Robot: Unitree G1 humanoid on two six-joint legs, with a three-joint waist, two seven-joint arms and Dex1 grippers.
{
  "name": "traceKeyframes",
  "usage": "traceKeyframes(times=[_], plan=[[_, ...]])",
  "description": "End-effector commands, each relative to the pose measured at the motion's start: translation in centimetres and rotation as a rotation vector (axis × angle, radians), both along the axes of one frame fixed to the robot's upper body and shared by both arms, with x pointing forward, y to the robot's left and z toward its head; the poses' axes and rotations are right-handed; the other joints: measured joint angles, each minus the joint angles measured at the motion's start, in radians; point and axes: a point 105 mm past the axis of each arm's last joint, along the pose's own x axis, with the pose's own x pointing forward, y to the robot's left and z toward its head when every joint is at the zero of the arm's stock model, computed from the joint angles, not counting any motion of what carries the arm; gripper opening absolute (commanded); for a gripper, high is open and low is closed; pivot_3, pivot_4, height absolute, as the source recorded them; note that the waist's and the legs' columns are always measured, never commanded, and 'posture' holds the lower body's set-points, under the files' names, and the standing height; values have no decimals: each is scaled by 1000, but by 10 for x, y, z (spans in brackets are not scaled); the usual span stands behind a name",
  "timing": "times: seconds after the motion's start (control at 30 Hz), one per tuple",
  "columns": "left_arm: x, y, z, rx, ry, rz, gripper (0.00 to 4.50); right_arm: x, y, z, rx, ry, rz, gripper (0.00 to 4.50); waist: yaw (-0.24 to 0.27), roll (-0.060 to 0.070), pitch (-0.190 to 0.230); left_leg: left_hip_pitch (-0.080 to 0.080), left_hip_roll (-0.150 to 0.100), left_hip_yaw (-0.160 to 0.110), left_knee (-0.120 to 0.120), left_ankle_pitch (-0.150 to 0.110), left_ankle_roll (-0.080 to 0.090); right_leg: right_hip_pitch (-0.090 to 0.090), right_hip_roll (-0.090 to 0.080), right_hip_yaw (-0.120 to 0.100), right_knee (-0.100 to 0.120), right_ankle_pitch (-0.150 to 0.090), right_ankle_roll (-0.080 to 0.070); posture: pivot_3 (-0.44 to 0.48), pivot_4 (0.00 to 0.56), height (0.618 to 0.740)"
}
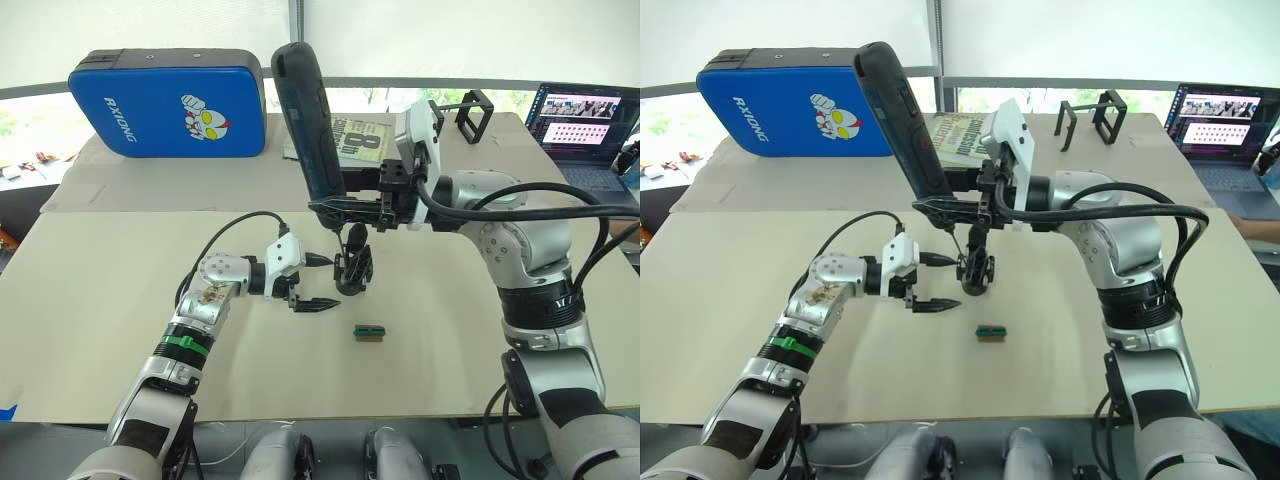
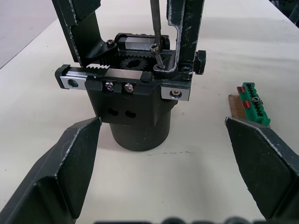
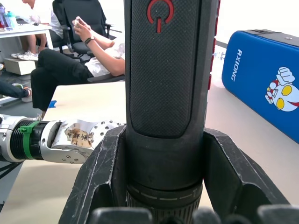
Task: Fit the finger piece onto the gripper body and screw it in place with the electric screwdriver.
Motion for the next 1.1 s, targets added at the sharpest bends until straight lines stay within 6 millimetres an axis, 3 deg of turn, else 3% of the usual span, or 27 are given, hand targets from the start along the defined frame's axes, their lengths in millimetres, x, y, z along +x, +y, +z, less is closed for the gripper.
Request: traceKeyframes(times=[0.03,1.1], plan=[[2,-5,12,-17,-42,-17,4500,-9,-4,22,41,-107,12,1864,0,0,0,0,0,0,0,0,0,0,0,0,0,0,0,0,150,740],[2,-6,11,-22,-46,-15,4500,-11,1,24,50,-104,22,1864,0,0,0,0,0,0,0,0,0,0,0,0,0,0,0,0,150,740]])
